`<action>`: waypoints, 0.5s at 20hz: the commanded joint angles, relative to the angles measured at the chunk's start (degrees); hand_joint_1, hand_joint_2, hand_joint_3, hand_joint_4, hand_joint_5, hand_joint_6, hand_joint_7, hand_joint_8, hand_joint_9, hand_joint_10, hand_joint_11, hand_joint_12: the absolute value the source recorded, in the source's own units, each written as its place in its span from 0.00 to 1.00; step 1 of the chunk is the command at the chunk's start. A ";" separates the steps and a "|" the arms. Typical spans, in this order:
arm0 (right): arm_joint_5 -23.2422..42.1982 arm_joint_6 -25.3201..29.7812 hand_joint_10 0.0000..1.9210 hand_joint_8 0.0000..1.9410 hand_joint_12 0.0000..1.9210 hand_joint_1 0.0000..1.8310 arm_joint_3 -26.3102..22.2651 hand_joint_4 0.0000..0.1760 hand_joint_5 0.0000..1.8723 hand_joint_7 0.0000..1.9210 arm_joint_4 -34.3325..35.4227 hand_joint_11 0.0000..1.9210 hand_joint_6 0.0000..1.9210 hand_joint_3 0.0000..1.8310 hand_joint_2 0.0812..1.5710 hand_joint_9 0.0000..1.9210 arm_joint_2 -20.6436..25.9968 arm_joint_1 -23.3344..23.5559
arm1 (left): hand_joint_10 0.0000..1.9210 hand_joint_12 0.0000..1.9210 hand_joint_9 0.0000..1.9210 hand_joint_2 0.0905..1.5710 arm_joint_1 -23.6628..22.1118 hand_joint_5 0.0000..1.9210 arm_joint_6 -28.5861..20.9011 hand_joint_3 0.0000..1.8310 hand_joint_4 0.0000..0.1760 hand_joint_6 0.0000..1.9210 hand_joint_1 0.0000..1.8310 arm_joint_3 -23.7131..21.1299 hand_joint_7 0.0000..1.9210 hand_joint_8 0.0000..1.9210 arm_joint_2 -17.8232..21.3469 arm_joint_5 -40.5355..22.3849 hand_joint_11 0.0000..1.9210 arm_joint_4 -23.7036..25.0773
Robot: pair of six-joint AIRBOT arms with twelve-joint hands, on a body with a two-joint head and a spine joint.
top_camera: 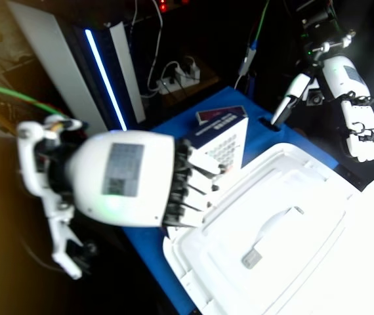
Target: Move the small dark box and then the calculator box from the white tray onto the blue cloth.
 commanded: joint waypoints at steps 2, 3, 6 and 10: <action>5.12 0.40 0.74 0.51 0.90 0.64 -1.65 0.00 0.35 0.55 2.53 0.56 0.25 0.00 0.74 0.59 1.18 1.06 | 0.00 0.10 0.05 0.49 -0.31 0.01 -0.26 0.00 0.97 0.00 0.31 0.38 0.07 0.00 -0.01 -5.13 0.00 -2.29; 5.19 0.40 0.68 0.44 0.86 0.63 -2.21 0.00 0.46 0.58 2.37 0.57 0.49 0.00 0.72 0.61 1.67 1.06 | 0.00 0.09 0.05 0.49 -0.29 0.01 -0.26 0.00 0.98 0.00 0.31 0.38 0.07 0.00 -0.01 -5.12 0.00 -2.31; 5.37 0.40 0.66 0.29 0.85 0.63 -3.78 0.00 0.51 0.66 1.30 0.56 0.53 0.00 0.71 0.62 2.80 1.05 | 0.00 0.08 0.05 0.49 0.13 0.01 -0.26 0.00 0.95 0.00 0.31 0.38 0.07 0.00 0.00 -5.09 0.00 -2.87; 5.37 0.40 0.79 0.36 0.98 0.62 -5.39 0.00 0.49 0.64 0.27 0.52 0.56 0.00 0.72 0.57 3.75 0.74 | 0.00 0.06 0.04 0.50 0.38 0.01 -0.26 0.00 0.95 0.00 0.31 0.34 0.07 0.00 -0.01 -5.11 0.00 -3.07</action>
